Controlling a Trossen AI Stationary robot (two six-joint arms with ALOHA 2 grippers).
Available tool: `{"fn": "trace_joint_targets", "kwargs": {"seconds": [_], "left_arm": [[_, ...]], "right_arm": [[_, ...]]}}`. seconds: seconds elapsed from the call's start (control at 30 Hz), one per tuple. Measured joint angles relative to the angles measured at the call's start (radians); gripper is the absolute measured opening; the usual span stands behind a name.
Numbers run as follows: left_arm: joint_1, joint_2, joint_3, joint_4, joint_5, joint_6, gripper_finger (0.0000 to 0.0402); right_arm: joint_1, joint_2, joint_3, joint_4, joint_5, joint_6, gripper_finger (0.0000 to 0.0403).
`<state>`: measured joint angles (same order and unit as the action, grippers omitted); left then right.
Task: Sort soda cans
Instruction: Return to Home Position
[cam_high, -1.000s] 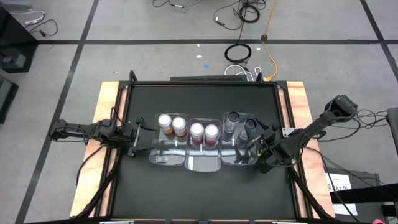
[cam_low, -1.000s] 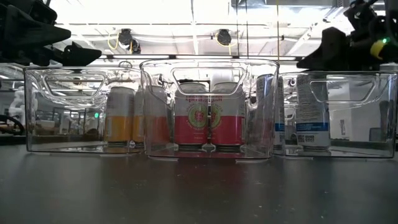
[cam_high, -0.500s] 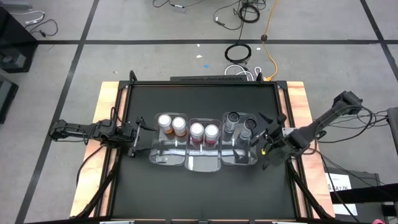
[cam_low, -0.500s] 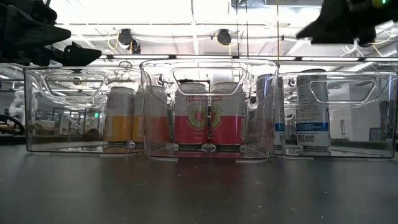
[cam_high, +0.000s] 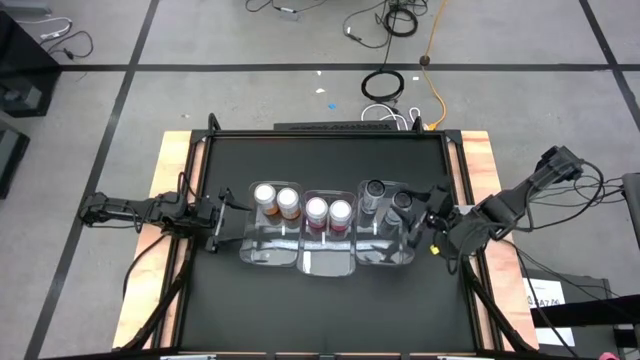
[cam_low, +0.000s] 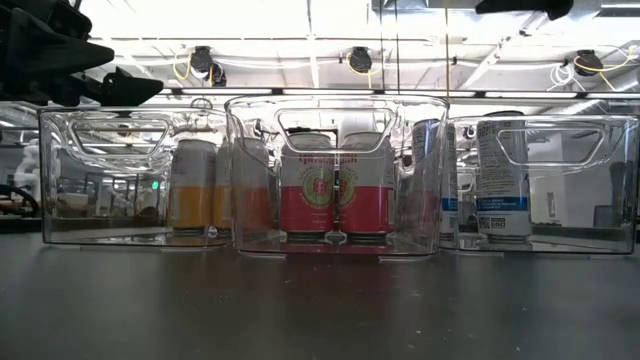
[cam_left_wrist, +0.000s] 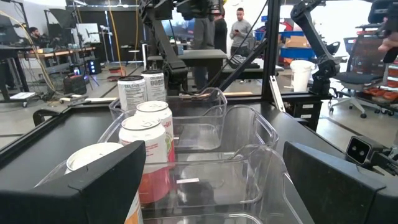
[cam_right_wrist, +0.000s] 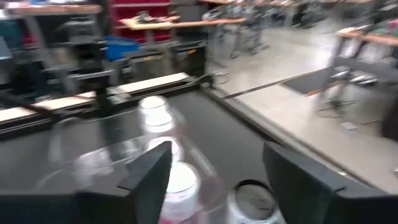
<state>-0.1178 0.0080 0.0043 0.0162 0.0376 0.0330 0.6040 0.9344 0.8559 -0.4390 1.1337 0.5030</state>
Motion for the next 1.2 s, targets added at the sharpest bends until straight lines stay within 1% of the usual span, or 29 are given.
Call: {"fn": "trace_joint_targets", "kwargs": {"seconds": [0.13,0.3,0.4,0.43,0.5,0.63,0.8,1.07,1.2], "left_arm": [[0.0,0.0,0.0,0.0,0.0,0.0,0.0389],[0.0,0.0,0.0,0.0,0.0,0.0,0.0389],[0.0,0.0,0.0,0.0,0.0,0.0,0.0389],[0.0,0.0,0.0,0.0,0.0,0.0,0.0389],[0.0,0.0,0.0,0.0,0.0,0.0,0.0389],[0.0,0.0,0.0,0.0,0.0,0.0,0.0389],[0.0,0.0,0.0,0.0,0.0,0.0,0.0389],[0.0,0.0,0.0,0.0,0.0,0.0,0.0389],[0.0,0.0,0.0,0.0,0.0,0.0,0.0389]], "right_arm": [[0.0,0.0,0.014,0.001,-0.124,0.008,0.0186],[0.0,0.0,0.016,-0.008,-0.285,0.045,0.0085],[0.0,0.0,0.016,-0.042,-0.381,0.076,0.0024],[0.0,0.0,0.016,-0.063,-0.411,0.086,0.0012],[0.0,0.0,0.016,-0.123,-0.458,0.106,0.001],[0.0,0.0,0.016,-0.246,-0.519,0.175,0.0029],[0.0,0.0,0.016,-0.279,-0.592,0.279,0.0038],[0.0,0.0,0.016,-0.295,-0.613,0.228,0.0038],[-0.002,0.0,0.016,-0.335,-0.58,0.141,0.0039]]}}
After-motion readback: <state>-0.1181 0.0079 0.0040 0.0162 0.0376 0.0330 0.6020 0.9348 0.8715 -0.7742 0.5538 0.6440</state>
